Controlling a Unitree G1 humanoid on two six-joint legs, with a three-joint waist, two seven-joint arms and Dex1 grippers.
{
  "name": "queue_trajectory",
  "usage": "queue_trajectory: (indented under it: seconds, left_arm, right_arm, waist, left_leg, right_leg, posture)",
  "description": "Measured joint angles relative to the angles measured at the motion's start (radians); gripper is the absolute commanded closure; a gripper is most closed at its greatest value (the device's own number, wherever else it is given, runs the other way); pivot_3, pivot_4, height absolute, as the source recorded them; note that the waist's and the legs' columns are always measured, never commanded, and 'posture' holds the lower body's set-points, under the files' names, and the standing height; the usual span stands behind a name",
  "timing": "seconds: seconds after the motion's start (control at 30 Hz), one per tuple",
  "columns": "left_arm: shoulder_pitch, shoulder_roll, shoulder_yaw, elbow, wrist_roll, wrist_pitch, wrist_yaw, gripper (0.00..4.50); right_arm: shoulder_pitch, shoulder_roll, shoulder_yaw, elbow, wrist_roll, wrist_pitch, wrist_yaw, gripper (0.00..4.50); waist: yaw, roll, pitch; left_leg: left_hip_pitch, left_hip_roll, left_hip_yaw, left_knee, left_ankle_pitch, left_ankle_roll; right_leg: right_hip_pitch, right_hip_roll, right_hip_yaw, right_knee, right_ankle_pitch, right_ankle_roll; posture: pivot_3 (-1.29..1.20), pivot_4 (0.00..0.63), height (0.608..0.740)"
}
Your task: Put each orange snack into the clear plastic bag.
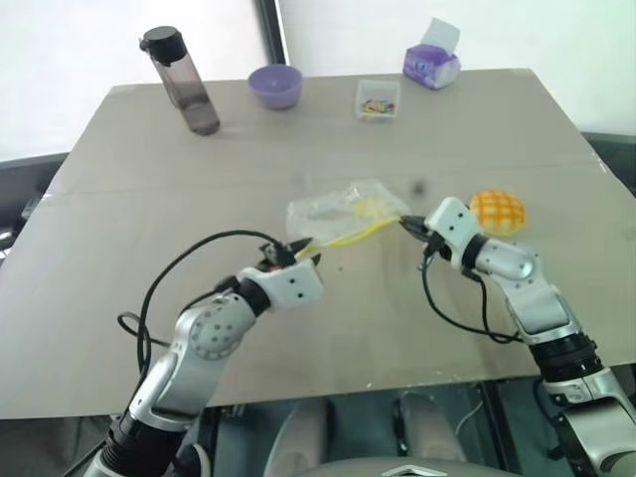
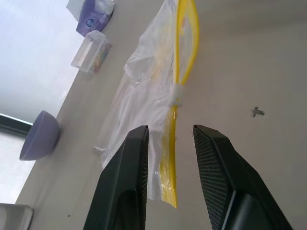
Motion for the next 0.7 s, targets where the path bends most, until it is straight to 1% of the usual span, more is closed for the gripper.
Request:
queue_trajectory:
  seconds: [0.07, 0.1, 0.13, 0.17, 0.2, 0.43, 0.53, 0.63, 0.7]
  left_arm:
    - [-0.004, -0.005, 0.000, 0.010, 0.001, -0.005, 0.000, 2.90]
    - [-0.005, -0.005, 0.000, 0.014, 0.001, -0.008, 0.000, 3.45]
    - [-0.006, -0.006, 0.000, 0.017, 0.001, -0.010, 0.000, 3.53]
    - [-0.007, -0.006, 0.000, 0.021, 0.002, -0.016, 0.000, 4.15]
    - [-0.007, -0.006, 0.000, 0.022, 0.004, -0.020, 0.000, 4.43]
    - [-0.013, -0.008, 0.002, 0.039, 0.016, -0.035, 0.002, 4.43]
    - [-0.016, -0.015, 0.002, 0.044, 0.024, -0.036, 0.005, 4.43]
    - [-0.023, -0.024, 0.001, 0.063, 0.031, -0.041, 0.006, 4.50]
    - [-0.025, -0.033, 0.001, 0.068, 0.034, -0.044, 0.009, 4.50]
  right_arm:
    - [0.003, 0.000, 0.000, -0.004, 0.000, 0.005, 0.000, 4.50]
    - [0.005, 0.000, 0.000, -0.008, 0.000, 0.007, -0.001, 4.50]
    - [0.006, 0.000, 0.000, -0.010, 0.000, 0.009, -0.001, 4.50]
    - [0.007, 0.000, 0.000, -0.011, 0.000, 0.011, -0.002, 4.50]
    - [0.007, 0.000, 0.000, -0.011, 0.000, 0.013, -0.002, 4.50]
    - [0.020, 0.001, -0.001, -0.017, 0.009, 0.016, -0.003, 4.50]
    - [0.022, 0.014, -0.015, -0.048, 0.069, 0.062, 0.020, 4.50]
    - [0.032, 0.026, -0.022, -0.107, 0.153, 0.148, 0.057, 3.64]
    - [0.047, 0.027, -0.022, -0.132, 0.185, 0.182, 0.071, 2.71]
  waist:
    - [0.000, 0.000, 0.000]
    - [0.000, 0.000, 0.000]
    - [0.000, 0.000, 0.000]
    - [0.000, 0.000, 0.000]
    - [0.000, 0.000, 0.000]
    - [0.000, 0.000, 0.000]
    - [0.000, 0.000, 0.000]
    - [0.000, 0.000, 0.000]
    - [0.001, 0.000, 0.000]
  left_leg:
    - [0.000, 0.000, 0.000, 0.000, 0.000, 0.000]
    - [0.000, 0.000, 0.000, 0.000, 0.000, 0.000]
    - [0.000, 0.000, 0.000, 0.000, 0.000, 0.000]
    - [0.000, 0.000, 0.000, 0.000, 0.000, 0.000]
    - [0.000, 0.000, 0.000, 0.001, 0.000, 0.000]
    - [0.000, 0.000, 0.000, 0.001, 0.000, 0.000]
    - [0.000, 0.000, 0.000, 0.001, 0.000, 0.000]
    - [0.000, 0.000, -0.001, 0.001, -0.002, 0.003]
    - [0.000, 0.000, -0.001, 0.002, -0.002, 0.003]
  right_leg:
    - [0.000, 0.000, 0.000, 0.000, 0.000, 0.000]
    - [0.000, 0.000, 0.000, 0.000, 0.000, 0.000]
    - [0.000, 0.000, 0.000, 0.000, 0.000, 0.000]
    - [0.000, 0.000, 0.000, 0.000, 0.000, 0.000]
    - [0.000, 0.000, 0.000, 0.000, 0.000, 0.000]
    - [0.000, 0.000, 0.000, 0.001, 0.000, 0.000]
    - [0.000, 0.000, 0.000, 0.001, 0.000, 0.000]
    - [0.000, 0.000, 0.000, 0.001, 0.000, 0.000]
    - [0.001, 0.000, -0.001, 0.001, 0.000, 0.000]
  posture:
    - [0.00, 0.150, 0.740]
    - [0.00, 0.150, 0.740]
    - [0.00, 0.150, 0.740]
    - [0.00, 0.150, 0.740]
    - [0.00, 0.150, 0.740]
    - [0.00, 0.150, 0.740]
    - [0.00, 0.150, 0.740]
    - [0.00, 0.150, 0.740]
    - [0.00, 0.150, 0.740]
